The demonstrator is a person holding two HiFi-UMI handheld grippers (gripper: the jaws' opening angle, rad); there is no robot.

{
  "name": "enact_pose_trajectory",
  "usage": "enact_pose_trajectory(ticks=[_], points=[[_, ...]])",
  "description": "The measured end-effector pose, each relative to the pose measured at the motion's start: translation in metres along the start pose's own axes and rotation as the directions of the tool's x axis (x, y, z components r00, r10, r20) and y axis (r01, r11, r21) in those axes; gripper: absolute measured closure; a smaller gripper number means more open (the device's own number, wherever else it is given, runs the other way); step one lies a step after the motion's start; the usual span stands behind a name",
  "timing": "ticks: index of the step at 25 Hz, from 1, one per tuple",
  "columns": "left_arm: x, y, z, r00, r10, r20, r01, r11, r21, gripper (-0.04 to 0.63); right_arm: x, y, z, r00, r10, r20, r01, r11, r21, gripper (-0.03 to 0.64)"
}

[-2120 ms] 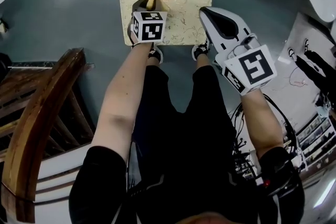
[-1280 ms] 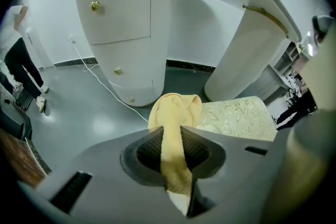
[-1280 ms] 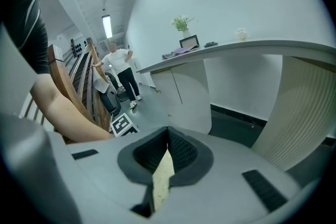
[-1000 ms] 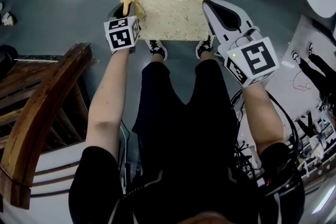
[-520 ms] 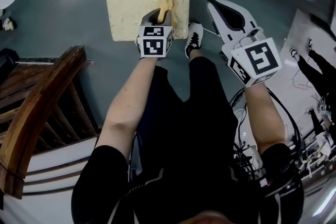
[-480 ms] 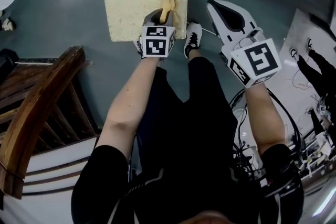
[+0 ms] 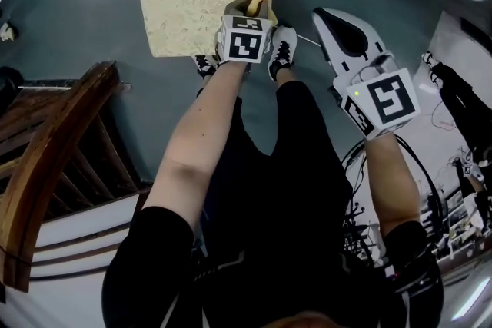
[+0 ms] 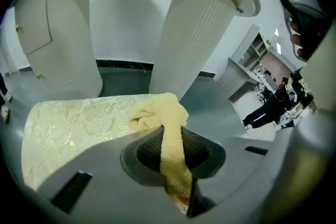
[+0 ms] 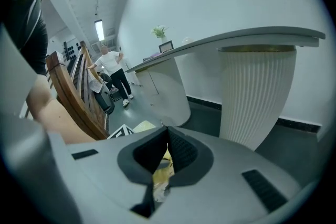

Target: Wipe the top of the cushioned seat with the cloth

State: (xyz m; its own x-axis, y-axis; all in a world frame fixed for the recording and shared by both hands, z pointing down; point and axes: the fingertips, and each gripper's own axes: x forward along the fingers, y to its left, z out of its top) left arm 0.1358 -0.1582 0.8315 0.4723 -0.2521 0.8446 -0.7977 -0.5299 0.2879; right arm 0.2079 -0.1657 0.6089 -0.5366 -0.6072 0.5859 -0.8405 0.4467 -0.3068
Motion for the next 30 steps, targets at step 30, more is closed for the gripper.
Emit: enact_pose_trajectory(ticks=[30], points=[[-0.082,0.169,-0.046,1.000,0.025,-0.004,-0.025,0.996,-0.084,0.531,0.128,0.140,0.035,0.995,0.073,-0.067,-0.077,0.995,-0.059,0.611]])
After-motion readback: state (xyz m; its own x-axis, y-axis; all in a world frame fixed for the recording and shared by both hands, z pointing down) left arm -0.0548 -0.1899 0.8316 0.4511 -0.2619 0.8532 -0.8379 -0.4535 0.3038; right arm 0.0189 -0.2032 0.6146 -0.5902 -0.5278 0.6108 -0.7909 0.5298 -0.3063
